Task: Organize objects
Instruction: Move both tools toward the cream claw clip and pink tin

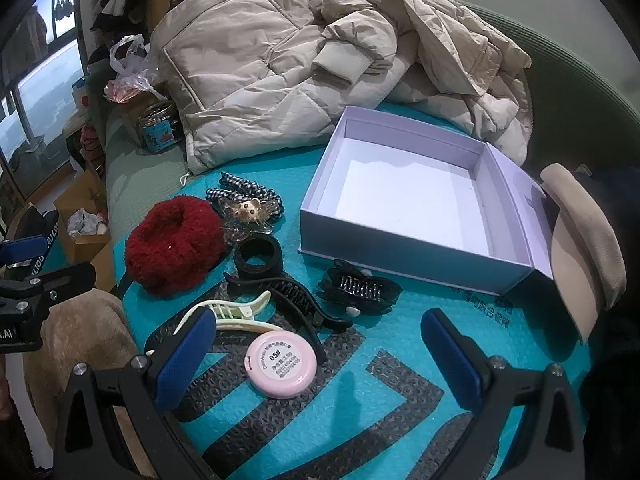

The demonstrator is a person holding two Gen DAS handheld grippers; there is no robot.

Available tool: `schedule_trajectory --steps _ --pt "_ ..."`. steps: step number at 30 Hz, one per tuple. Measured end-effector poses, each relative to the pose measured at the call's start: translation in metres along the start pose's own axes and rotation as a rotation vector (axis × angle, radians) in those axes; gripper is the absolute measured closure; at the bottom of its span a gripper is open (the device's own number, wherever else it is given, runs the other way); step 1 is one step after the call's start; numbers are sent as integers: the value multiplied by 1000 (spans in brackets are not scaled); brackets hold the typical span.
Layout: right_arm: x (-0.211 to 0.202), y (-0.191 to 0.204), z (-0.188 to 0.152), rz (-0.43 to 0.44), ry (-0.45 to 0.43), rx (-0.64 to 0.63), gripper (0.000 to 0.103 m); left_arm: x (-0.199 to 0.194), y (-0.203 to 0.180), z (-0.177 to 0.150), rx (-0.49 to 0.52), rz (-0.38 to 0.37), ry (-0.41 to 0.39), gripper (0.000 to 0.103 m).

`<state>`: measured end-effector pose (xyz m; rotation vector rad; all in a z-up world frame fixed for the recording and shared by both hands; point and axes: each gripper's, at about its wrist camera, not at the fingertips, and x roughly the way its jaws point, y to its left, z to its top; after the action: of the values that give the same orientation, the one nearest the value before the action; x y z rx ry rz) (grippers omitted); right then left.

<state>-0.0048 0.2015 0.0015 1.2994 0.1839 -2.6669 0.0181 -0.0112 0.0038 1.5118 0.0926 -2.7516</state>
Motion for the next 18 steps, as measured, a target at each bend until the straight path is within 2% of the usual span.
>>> schedule_trajectory --steps 18 --pt "2 2 -1 0 14 -6 1 2 6 -2 -22 -11 15 1"
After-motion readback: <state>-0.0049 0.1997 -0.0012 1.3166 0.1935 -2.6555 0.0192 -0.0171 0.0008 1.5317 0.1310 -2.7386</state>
